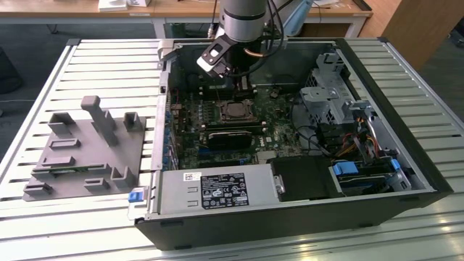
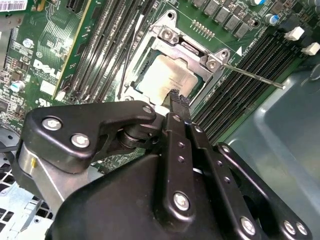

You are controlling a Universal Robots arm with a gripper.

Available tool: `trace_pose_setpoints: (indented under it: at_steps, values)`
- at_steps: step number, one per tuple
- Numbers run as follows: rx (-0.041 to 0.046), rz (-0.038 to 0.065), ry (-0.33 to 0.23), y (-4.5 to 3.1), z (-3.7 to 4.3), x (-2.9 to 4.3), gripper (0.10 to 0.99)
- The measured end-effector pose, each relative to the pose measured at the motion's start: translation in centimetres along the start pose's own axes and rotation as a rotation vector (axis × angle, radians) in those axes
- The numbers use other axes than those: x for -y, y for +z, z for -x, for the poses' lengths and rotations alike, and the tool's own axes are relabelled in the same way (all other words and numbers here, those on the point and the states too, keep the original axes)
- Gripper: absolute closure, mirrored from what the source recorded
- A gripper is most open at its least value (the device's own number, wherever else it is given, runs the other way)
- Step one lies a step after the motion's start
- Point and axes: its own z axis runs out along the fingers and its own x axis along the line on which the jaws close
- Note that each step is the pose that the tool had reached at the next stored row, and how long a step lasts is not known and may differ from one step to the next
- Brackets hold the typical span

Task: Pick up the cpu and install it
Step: 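Install the first cpu locking lever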

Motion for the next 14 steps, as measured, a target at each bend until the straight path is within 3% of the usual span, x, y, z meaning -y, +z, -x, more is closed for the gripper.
trace_pose_setpoints:
  at_steps: [6, 8, 14]
  values:
    - [-0.0002, -0.001, 0.0, -2.27, 0.01, -0.05, 0.98]
    - [-0.0002, -0.001, -0.011, -2.29, 0.01, -0.01, 0.98]
    - [-0.0023, 0.0, -0.12, -2.23, 0.01, 0.0, 0.98]
